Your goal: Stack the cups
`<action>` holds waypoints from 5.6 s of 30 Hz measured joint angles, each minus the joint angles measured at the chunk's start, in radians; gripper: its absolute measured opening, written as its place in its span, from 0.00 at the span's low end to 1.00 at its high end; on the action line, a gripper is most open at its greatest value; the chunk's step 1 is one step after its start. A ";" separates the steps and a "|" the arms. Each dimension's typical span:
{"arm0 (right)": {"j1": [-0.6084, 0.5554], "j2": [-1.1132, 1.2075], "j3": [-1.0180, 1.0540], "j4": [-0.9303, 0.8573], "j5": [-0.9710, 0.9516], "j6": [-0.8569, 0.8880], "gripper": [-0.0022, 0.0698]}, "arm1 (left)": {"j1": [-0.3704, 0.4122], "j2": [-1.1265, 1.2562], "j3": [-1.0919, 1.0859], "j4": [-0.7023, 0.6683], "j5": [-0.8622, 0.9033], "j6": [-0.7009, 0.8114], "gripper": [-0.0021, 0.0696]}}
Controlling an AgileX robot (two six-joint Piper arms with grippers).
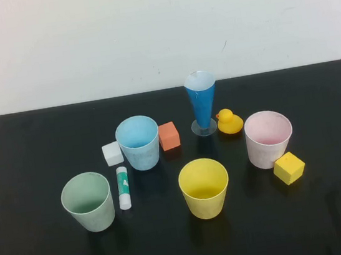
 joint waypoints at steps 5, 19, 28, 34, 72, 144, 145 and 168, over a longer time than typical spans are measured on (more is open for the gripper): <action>0.000 0.000 0.000 -0.028 0.000 0.000 0.04 | 0.000 0.000 0.000 0.002 0.000 0.002 0.03; 0.000 0.000 0.000 -0.039 -0.004 0.000 0.04 | 0.000 0.000 0.000 0.002 0.002 0.002 0.03; 0.000 0.000 0.000 -0.039 -0.004 0.000 0.04 | 0.000 0.000 0.000 -0.011 0.002 0.002 0.03; 0.000 0.000 0.004 -0.070 -0.024 0.000 0.04 | 0.000 0.000 0.000 -0.015 -0.010 0.002 0.03; 0.000 0.111 -0.393 0.182 -0.109 -0.409 0.04 | 0.002 0.119 -0.414 -0.075 -0.160 0.087 0.03; 0.000 0.637 -0.422 0.197 0.019 -0.516 0.04 | -0.024 1.749 -1.437 -0.478 0.327 0.443 0.05; 0.000 0.637 -0.422 0.199 0.019 -0.516 0.04 | -0.036 1.765 -1.437 -0.480 0.319 0.454 0.05; 0.000 0.702 -0.622 0.636 0.202 -0.935 0.04 | -0.079 1.677 -1.463 -0.413 0.237 0.559 0.08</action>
